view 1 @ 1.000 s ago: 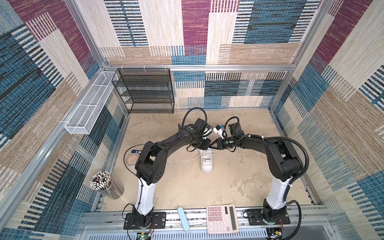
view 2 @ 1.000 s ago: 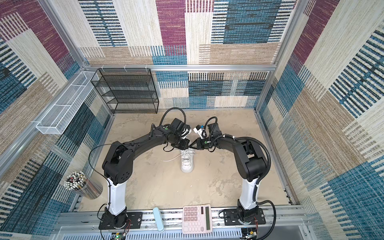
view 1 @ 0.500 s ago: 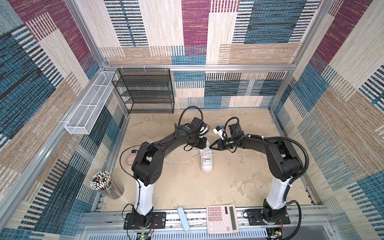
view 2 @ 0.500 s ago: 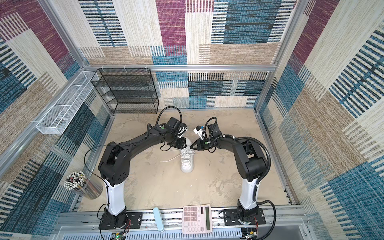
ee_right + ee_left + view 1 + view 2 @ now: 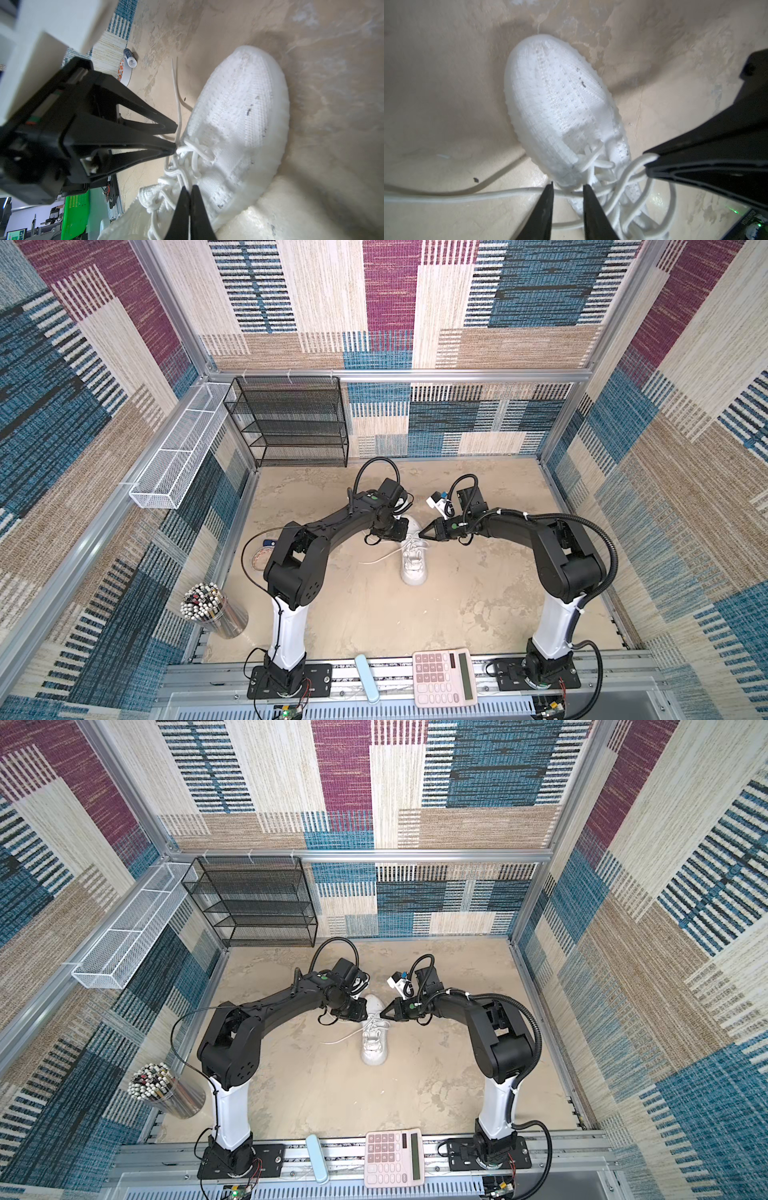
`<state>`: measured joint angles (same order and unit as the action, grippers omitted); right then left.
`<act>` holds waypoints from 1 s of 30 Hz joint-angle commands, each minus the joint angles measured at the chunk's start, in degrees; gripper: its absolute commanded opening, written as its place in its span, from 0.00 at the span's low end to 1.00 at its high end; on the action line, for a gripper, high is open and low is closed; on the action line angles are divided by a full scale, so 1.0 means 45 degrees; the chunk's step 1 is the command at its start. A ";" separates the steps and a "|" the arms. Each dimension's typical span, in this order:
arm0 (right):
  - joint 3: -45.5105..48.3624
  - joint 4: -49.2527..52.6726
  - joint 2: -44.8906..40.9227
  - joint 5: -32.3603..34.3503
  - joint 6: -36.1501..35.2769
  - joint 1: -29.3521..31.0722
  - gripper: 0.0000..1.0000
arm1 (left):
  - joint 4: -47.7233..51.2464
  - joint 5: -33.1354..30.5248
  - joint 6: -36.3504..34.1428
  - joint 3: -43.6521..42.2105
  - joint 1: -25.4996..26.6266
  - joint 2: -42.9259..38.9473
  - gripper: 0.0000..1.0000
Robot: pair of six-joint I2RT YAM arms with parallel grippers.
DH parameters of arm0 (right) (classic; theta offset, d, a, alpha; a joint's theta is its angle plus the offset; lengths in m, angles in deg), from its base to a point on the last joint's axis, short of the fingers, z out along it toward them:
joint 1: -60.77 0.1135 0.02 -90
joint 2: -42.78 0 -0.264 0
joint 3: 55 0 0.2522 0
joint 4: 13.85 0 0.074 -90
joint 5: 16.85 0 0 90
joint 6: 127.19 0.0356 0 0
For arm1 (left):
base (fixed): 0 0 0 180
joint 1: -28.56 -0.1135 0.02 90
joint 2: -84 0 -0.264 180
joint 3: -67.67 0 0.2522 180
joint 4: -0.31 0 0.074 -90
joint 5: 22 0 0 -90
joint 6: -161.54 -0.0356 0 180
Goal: Tie the shoes
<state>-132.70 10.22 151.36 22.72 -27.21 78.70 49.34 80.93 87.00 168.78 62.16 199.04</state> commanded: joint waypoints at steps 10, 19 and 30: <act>-0.0160 0.0029 -0.0026 -0.0022 -0.0140 0.0014 0.00 | -0.1021 0.0687 0.1079 -0.0824 -0.0176 -0.0401 0.31; -0.0175 0.0046 -0.0026 -0.0023 -0.0166 0.0014 0.00 | -0.1504 0.1141 0.1378 -0.0995 -0.0203 -0.0247 0.26; -0.0344 0.0170 0.0018 -0.0043 -0.0184 0.0003 0.00 | -0.1313 0.0723 0.1275 -0.1250 -0.0203 -0.0492 0.26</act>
<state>-133.88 11.37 151.36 22.67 -27.60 78.70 43.39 84.68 92.53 163.51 61.27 197.54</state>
